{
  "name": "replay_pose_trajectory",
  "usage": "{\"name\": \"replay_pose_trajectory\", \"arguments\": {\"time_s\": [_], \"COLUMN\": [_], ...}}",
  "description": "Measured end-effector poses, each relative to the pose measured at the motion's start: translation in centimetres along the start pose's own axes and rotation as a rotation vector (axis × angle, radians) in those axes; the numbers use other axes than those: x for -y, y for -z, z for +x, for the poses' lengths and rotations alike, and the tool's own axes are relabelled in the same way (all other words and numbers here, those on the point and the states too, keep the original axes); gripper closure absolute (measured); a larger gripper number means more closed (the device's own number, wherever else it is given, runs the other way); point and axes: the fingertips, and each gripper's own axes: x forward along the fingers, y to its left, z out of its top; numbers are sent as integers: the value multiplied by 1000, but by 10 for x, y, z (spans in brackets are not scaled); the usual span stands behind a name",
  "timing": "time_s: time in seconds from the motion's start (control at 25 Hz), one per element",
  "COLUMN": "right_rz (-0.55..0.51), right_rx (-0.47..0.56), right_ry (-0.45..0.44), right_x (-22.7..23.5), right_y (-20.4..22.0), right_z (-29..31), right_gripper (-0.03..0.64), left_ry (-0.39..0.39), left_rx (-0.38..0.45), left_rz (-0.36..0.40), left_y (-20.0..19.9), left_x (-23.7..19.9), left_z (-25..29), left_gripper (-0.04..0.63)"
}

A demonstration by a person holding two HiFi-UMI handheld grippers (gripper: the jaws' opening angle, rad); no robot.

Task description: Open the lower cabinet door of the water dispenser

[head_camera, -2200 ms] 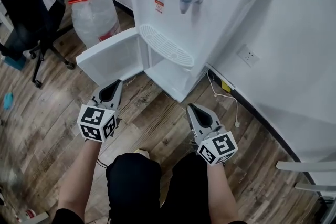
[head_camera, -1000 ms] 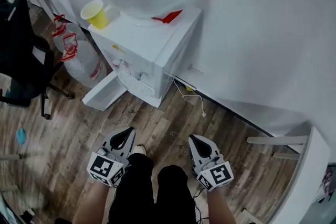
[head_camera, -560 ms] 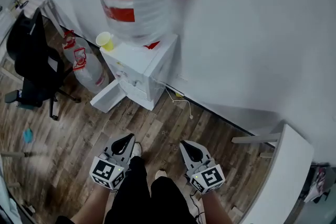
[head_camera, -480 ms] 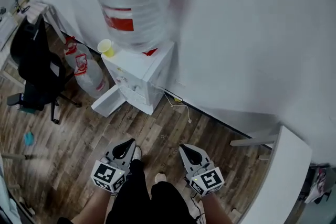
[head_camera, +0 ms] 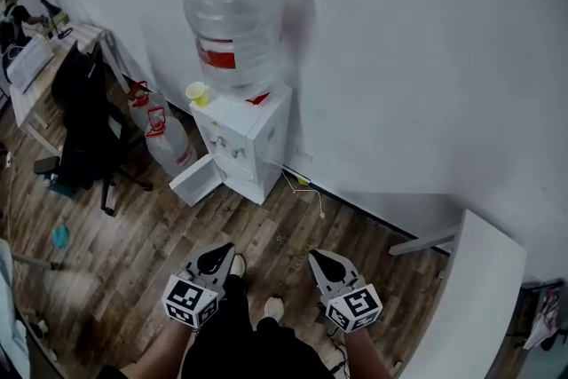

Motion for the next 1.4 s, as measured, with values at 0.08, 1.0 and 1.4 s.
{"name": "replay_pose_trajectory", "arguments": {"time_s": [0.08, 1.0, 1.4], "right_rz": [10, 64, 74], "right_rx": [16, 146, 157], "right_ry": [-7, 99, 125], "right_x": [-7, -172, -282], "right_y": [0, -3, 25], "right_z": [-9, -79, -118], "right_gripper": [595, 595, 595], "left_ry": [-11, 28, 36], "left_rx": [10, 140, 148], "left_rz": [-12, -8, -9], "left_y": [1, 34, 74], "left_x": [6, 3, 2], "left_z": [-12, -195, -297], "left_gripper": [583, 583, 583]}}
